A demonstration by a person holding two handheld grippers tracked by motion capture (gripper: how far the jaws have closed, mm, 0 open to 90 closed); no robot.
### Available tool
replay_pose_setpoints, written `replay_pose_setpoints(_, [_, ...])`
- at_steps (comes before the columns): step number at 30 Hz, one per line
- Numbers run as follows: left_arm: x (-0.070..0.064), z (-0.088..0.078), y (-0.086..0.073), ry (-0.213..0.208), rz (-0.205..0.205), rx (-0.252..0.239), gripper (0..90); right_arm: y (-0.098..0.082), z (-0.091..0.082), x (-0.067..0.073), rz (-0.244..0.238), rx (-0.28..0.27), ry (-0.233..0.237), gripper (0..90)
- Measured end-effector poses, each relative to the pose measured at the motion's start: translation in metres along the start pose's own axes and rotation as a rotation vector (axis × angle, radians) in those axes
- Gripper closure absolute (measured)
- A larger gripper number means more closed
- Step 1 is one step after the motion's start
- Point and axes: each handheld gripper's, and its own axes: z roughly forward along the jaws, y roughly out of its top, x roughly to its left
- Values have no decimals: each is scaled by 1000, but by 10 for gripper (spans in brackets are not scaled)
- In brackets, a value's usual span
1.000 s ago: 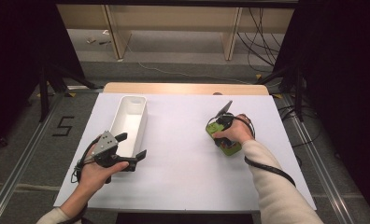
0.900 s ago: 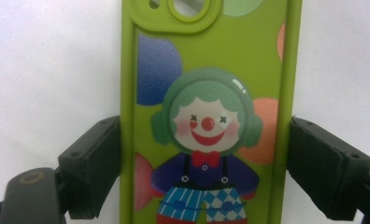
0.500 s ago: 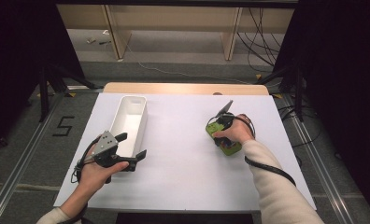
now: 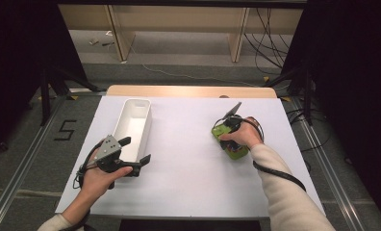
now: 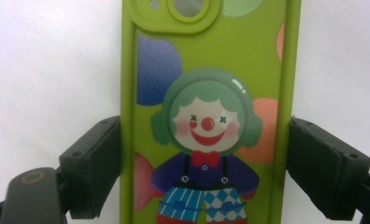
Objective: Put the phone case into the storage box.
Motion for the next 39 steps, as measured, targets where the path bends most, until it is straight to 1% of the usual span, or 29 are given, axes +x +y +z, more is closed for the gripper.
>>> replay_pose_setpoints(4, [0, 0, 0, 1, 0, 0, 31, -1, -3, 1, -1, -14, 4, 170])
replay_pose_setpoints(5, [0, 0, 0, 0, 1, 1, 31, -1, -5, 1, -4, -27, 5, 170])
replay_pose_setpoints(8, [0, 0, 0, 0, 0, 1, 32, -2, -7, 2, -3, -40, 8, 170])
replay_pose_setpoints(9, [0, 0, 0, 0, -1, 0, 33, -3, -9, 2, -11, -58, 7, 170])
replay_pose_setpoints(11, [0, 0, 0, 0, -1, 0, 33, -4, -10, 3, -11, -60, 9, 170])
replay_pose_setpoints(14, [0, 0, 0, 1, -1, 0, 33, -8, -14, 4, -20, -92, 21, 170])
replay_pose_setpoints(16, [0, 0, 0, 1, 0, 0, 33, -9, -15, 4, -22, -98, 22, 170])
replay_pose_setpoints(17, [0, 0, 0, 1, 0, 1, 33, -11, -18, 4, -21, -119, 24, 170])
replay_pose_setpoints(19, [0, 0, 0, 1, 0, 1, 33, -12, -19, 3, -23, -126, 27, 170])
replay_pose_setpoints(21, [0, 0, 0, 2, -1, 0, 33, -15, -22, 2, -33, -154, 32, 170])
replay_pose_setpoints(23, [0, 0, 0, 3, 0, 0, 33, -16, -23, 2, -29, -157, 34, 170])
replay_pose_setpoints(26, [0, 0, 0, 3, 0, 1, 33, -20, -25, 2, -39, -182, 35, 170])
replay_pose_setpoints(27, [0, 0, 0, 3, 0, 1, 33, -21, -26, 2, -32, -189, 38, 170])
replay_pose_setpoints(30, [0, 0, 0, 3, 0, 0, 33, -25, -27, 3, -50, -211, 41, 170])
replay_pose_setpoints(32, [0, 0, 0, 4, -1, 0, 33, -27, -27, 3, -56, -218, 41, 170])
replay_pose_setpoints(37, [0, 0, 0, 5, -1, -1, 34, -33, -28, 2, -68, -264, 44, 170])
replay_pose_setpoints(39, [1, 0, 0, 6, -2, -1, 34, -35, -28, 2, -70, -273, 46, 170])
